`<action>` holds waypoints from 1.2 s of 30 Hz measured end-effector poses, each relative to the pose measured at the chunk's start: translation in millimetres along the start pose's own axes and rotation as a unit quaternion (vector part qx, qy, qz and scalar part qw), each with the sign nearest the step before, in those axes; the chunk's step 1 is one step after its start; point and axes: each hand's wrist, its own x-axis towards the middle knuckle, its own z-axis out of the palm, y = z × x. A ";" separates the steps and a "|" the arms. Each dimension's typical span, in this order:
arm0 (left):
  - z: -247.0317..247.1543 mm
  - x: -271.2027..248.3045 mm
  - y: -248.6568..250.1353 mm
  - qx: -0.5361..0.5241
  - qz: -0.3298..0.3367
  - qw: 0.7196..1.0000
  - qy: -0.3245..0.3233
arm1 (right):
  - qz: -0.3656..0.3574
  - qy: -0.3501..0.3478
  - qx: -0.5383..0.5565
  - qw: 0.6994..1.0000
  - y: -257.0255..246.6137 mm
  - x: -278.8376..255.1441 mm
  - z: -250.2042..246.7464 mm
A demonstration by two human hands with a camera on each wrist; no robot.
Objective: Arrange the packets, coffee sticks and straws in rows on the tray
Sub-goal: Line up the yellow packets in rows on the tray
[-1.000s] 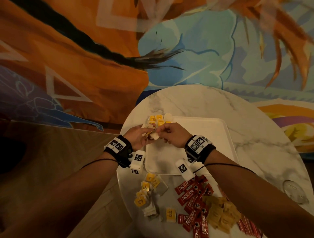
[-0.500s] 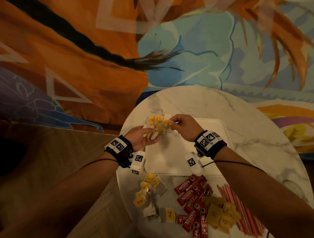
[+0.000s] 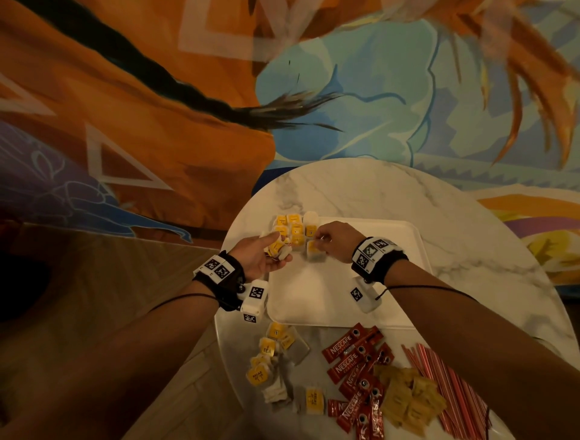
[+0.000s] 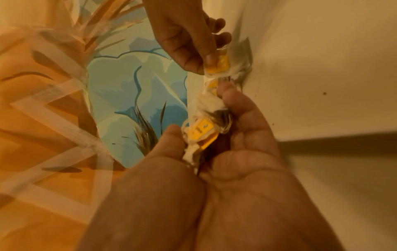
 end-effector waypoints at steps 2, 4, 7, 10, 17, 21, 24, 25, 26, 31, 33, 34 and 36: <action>-2.0 -0.3 0.1 -0.008 -0.001 1.000 -0.001 | 0.015 0.035 0.002 0.999 0.8 7.8 6.0; -4.8 -0.8 1.0 -0.018 -0.004 1.000 0.000 | 0.033 0.056 0.010 0.998 0.8 13.1 10.1; -10.9 -1.4 1.7 -0.026 -0.004 1.000 0.000 | 0.056 0.072 0.016 0.996 -0.9 15.2 12.5; -16.1 -0.4 1.7 -0.009 0.007 1.000 0.000 | 0.048 0.098 0.003 0.994 -4.8 13.8 11.7; -13.6 3.6 2.7 0.012 0.020 1.000 0.007 | -0.035 0.028 -0.053 0.998 -31.1 2.5 23.8; -9.2 1.8 2.4 0.013 0.018 1.000 0.006 | -0.031 0.007 -0.066 0.997 -34.1 1.3 27.4; -8.7 -0.7 1.9 0.010 0.017 1.000 0.000 | -0.021 0.008 -0.073 0.997 -36.5 0.6 31.3; -9.3 -1.2 1.4 0.007 0.016 1.000 -0.001 | -0.017 0.006 -0.072 0.997 -36.8 -0.3 32.8; -10.2 -1.4 0.7 0.004 0.016 1.000 -0.001 | -0.016 0.006 -0.069 0.997 -36.2 -1.1 33.6; -13.8 -4.3 -0.4 -0.002 0.014 1.000 -0.013 | -0.002 0.050 -0.019 0.999 -25.1 -4.7 19.0; -14.5 -6.4 0.5 -0.010 0.018 1.000 -0.015 | 0.023 0.078 -0.008 0.997 -16.1 -4.1 12.1; -14.6 -6.9 0.8 -0.013 0.019 1.000 -0.015 | 0.037 0.080 -0.011 0.996 -12.3 -4.8 10.4; -13.7 -7.4 1.1 -0.012 0.018 1.000 -0.018 | 0.044 0.061 -0.021 0.997 -7.9 -7.2 10.3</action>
